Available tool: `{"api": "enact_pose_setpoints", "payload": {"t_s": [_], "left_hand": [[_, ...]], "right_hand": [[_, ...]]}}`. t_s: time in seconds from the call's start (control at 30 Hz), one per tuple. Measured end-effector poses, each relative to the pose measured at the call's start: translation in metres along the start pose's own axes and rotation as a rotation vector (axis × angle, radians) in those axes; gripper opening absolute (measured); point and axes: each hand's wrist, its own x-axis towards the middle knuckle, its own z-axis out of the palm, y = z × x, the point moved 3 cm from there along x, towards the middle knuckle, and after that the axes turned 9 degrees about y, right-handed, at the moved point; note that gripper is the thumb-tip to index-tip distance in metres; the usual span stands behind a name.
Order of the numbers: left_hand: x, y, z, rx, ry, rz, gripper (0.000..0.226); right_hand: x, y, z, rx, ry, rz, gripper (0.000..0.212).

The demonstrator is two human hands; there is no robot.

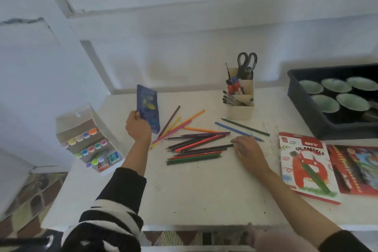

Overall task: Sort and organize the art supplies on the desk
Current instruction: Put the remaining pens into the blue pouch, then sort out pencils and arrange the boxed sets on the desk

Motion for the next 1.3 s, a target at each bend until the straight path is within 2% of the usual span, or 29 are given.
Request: {"api": "enact_pose_setpoints", "payload": {"t_s": [0.07, 0.17, 0.3, 0.4, 0.5, 0.6, 0.73, 0.87, 0.97, 1.13, 1.3], "left_hand": [[0.006, -0.017, 0.009, 0.029, 0.033, -0.165, 0.026], [0.009, -0.039, 0.013, 0.089, 0.014, -0.307, 0.028], [0.009, -0.049, 0.010, 0.248, -0.118, -0.352, 0.036], [0.008, -0.044, 0.006, 0.260, -0.104, -0.350, 0.037], [-0.001, -0.039, 0.002, 0.289, -0.078, -0.189, 0.051], [-0.027, -0.029, 0.000, 0.207, -0.148, 0.057, 0.059], [-0.088, -0.003, -0.007, 0.081, -0.411, 0.318, 0.036], [-0.147, 0.016, -0.011, 0.001, -0.628, 0.458, 0.027], [-0.191, 0.032, -0.009, -0.019, -0.789, 0.493, 0.026], [-0.265, 0.059, 0.000, -0.045, -0.978, 0.594, 0.028], [-0.344, 0.084, 0.024, -0.002, -1.139, 0.677, 0.022]], "right_hand": [[0.000, 0.002, 0.002, -0.004, -0.009, -0.043, 0.024], [0.000, 0.002, 0.001, 0.016, -0.004, -0.050, 0.023], [-0.002, 0.003, 0.001, 0.037, -0.023, -0.029, 0.026], [-0.004, 0.000, -0.001, 0.025, -0.030, -0.027, 0.028], [-0.008, -0.006, -0.003, -0.012, -0.005, -0.058, 0.031], [-0.014, -0.015, -0.012, 0.002, 0.129, -0.085, 0.036], [-0.043, -0.029, -0.039, 0.029, 0.380, 0.027, 0.038], [-0.089, -0.037, -0.069, 0.048, 0.591, 0.197, 0.032], [-0.123, -0.026, -0.095, 0.017, 0.696, 0.296, 0.031], [-0.176, -0.002, -0.146, 0.046, 0.749, 0.558, 0.036], [-0.204, 0.036, -0.193, -0.004, 0.760, 0.620, 0.037]]}}
